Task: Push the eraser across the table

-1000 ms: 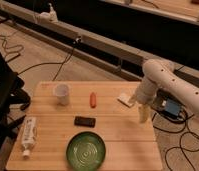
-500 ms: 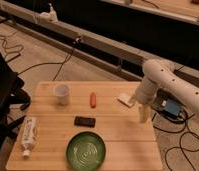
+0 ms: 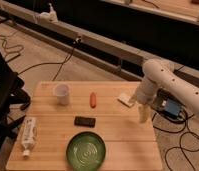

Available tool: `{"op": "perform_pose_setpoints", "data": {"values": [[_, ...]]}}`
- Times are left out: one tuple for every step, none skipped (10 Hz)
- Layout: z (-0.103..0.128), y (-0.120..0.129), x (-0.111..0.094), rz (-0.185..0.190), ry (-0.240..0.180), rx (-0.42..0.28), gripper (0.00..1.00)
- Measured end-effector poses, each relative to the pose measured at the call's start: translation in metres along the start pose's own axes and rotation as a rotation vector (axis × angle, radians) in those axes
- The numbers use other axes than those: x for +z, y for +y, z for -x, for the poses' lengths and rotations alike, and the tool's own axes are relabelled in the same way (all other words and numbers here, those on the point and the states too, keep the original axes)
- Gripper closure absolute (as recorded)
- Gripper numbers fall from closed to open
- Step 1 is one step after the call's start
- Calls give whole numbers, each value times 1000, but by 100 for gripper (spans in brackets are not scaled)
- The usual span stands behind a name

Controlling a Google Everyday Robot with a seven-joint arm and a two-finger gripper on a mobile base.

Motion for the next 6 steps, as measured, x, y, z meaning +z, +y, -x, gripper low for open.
{"op": "perform_pose_setpoints", "data": {"values": [[0,0,0,0,-1,0,20],[0,0,0,0,0,0,20],[0,0,0,0,0,0,20],[0,0,0,0,-1,0,20],[0,0,0,0,0,0,21],[0,0,0,0,0,0,28]]}}
